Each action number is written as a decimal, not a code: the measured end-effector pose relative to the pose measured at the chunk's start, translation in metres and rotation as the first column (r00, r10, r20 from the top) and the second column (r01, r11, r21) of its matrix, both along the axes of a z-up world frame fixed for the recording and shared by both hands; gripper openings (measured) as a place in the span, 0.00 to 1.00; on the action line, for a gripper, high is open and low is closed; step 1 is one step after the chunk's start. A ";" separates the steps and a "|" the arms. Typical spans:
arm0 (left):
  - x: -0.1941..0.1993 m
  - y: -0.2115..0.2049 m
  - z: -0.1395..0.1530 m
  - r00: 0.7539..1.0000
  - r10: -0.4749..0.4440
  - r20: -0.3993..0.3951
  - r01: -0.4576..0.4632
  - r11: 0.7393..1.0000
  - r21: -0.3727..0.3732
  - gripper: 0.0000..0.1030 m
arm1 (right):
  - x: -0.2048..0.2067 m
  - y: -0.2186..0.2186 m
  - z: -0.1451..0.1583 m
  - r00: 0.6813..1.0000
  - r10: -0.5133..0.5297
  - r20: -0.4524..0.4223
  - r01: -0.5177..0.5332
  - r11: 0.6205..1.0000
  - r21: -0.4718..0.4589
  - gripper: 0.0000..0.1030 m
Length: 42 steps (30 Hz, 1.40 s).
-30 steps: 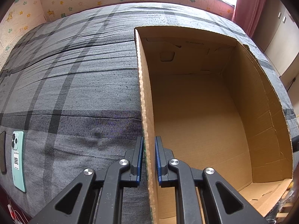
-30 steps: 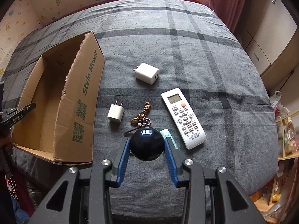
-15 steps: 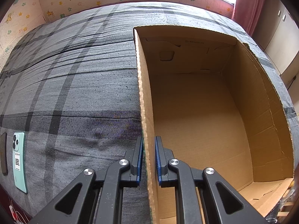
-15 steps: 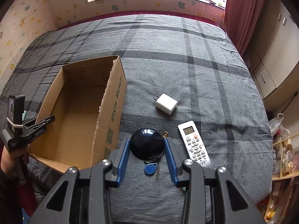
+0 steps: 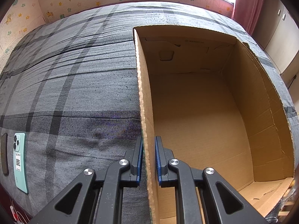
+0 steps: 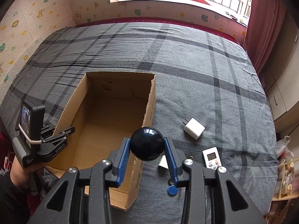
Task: Organize rigid objects
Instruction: 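Carry the black ball into the box and open the right tool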
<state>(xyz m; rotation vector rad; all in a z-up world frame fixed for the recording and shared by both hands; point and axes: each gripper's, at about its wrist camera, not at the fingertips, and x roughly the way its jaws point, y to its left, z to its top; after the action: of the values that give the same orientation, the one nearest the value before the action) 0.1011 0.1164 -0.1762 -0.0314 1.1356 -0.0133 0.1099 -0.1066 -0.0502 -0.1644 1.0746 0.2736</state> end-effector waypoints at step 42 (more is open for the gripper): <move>0.003 0.000 0.000 1.000 -0.002 -0.014 0.002 1.000 0.010 0.13 | 0.078 0.137 -0.142 0.951 0.134 -0.279 -0.131 0.991 0.027 0.39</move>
<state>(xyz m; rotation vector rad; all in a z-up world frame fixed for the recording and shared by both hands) 0.1042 0.1159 -0.1766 -0.0215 1.1493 -0.0095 0.1881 0.0301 -0.1919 -0.1951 1.3458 0.4315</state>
